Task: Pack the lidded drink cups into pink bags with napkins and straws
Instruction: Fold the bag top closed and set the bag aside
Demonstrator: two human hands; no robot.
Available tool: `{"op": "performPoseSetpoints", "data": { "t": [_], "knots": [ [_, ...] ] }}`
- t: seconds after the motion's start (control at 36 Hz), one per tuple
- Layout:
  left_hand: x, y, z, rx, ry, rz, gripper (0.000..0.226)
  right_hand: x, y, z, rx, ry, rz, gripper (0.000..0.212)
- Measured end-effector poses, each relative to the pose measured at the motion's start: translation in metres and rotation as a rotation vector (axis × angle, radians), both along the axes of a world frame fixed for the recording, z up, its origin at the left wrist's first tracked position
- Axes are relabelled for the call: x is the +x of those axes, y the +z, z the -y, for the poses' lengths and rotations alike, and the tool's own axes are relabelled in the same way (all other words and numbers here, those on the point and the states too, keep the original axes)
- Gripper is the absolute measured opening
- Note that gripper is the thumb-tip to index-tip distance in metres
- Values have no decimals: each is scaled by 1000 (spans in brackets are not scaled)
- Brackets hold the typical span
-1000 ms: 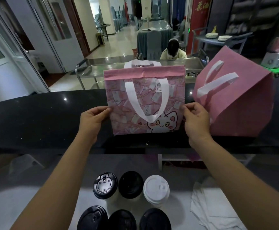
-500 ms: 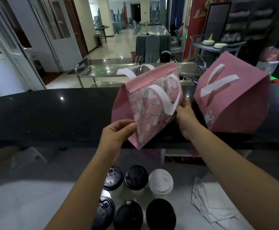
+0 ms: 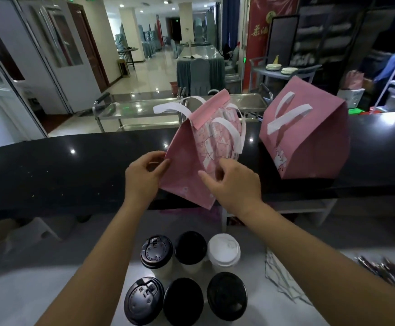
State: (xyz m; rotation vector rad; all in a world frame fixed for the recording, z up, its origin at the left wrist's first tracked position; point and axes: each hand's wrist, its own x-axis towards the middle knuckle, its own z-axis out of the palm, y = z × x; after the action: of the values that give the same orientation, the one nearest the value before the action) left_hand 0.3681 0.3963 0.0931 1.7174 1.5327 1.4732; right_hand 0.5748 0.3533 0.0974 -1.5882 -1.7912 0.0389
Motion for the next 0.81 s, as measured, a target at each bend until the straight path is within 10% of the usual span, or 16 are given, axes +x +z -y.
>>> {"op": "performPoseSetpoints", "data": {
  "t": [0.22,0.56,0.69,0.81],
  "knots": [
    [8,7,-11,132,32,-210,6,14,18,-15,-39,-84,194,16],
    [2,-30,-2,-195,-127,151,2,118,0,-13,-82,-225,56,19],
    [52,-40,12,-290,-369,191,66,116,-9,-14,1,-219,-35,17],
    [85,-41,11,-272,-418,200,74,110,-10,-10,30,-205,-82,20]
  ]
}}
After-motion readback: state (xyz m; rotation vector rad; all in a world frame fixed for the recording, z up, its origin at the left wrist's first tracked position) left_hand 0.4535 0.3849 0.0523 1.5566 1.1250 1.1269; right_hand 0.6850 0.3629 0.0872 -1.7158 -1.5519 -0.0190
